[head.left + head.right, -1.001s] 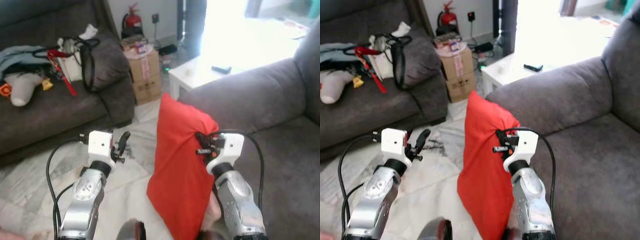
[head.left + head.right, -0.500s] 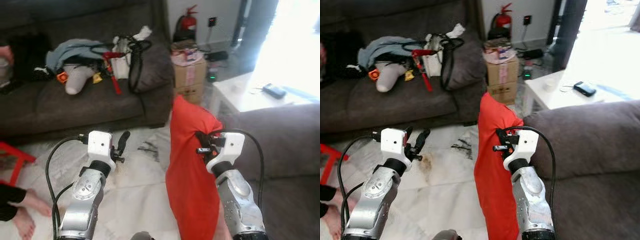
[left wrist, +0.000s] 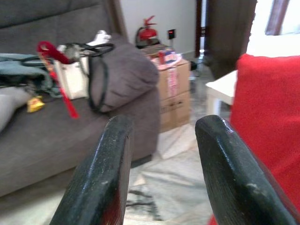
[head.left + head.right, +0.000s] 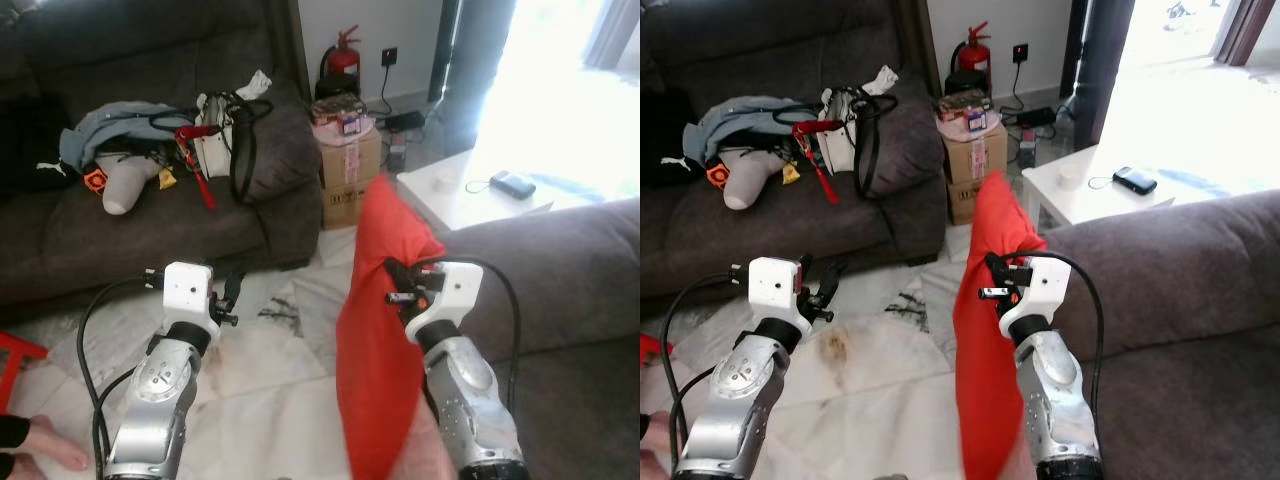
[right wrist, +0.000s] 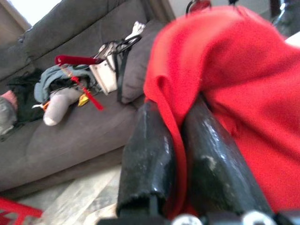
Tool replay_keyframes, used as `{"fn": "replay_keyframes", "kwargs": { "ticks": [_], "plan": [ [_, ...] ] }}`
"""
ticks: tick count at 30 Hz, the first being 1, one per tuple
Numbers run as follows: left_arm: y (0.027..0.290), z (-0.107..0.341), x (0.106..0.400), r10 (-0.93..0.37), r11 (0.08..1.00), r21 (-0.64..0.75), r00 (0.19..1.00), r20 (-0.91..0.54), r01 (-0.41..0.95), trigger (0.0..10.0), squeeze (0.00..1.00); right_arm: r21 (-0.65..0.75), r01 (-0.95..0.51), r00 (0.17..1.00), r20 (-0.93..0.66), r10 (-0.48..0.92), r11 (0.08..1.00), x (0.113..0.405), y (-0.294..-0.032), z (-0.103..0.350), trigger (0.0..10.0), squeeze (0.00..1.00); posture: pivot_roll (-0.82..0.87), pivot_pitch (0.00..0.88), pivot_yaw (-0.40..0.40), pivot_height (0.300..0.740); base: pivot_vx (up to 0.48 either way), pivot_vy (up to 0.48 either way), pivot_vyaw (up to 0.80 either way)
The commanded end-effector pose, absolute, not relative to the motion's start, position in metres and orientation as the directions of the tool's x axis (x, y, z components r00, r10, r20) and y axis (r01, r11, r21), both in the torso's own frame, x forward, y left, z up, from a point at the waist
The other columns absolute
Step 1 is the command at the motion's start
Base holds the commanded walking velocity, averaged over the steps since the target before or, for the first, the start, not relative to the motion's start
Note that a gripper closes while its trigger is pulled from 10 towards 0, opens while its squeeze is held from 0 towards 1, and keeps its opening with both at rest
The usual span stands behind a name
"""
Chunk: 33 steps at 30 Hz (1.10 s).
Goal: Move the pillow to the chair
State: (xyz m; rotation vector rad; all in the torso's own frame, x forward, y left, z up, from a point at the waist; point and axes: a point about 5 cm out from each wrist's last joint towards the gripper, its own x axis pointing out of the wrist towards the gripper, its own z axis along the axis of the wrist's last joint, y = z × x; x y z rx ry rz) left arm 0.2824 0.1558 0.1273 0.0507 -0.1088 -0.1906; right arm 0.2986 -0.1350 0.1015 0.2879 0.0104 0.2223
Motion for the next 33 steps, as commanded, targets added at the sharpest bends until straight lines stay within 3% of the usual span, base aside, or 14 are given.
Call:
{"fn": "replay_keyframes", "kwargs": {
  "ticks": [1, 33],
  "plan": [
    [0.1601, 0.1260, 0.2817, -0.184, 0.982, 0.069, 0.979, 0.086, 0.178, 10.0, 0.00, 0.267, -0.274, 0.957, 0.171, 0.235, 0.924, 0.3049, -0.1274, 0.1321, 10.0, 0.00, 0.02, 0.041, 0.100, 0.740, 0.000, 0.000, 0.00],
    [0.1581, 0.1248, 0.2801, -0.185, 0.982, 0.062, 0.979, 0.087, 0.180, 10.0, 0.00, 0.231, -0.267, 0.958, 0.166, 0.233, 0.935, 0.3083, -0.1345, 0.1314, 10.0, 0.00, 0.02, 0.031, 0.095, 0.740, 0.000, 0.000, 0.00]
  ]
}}
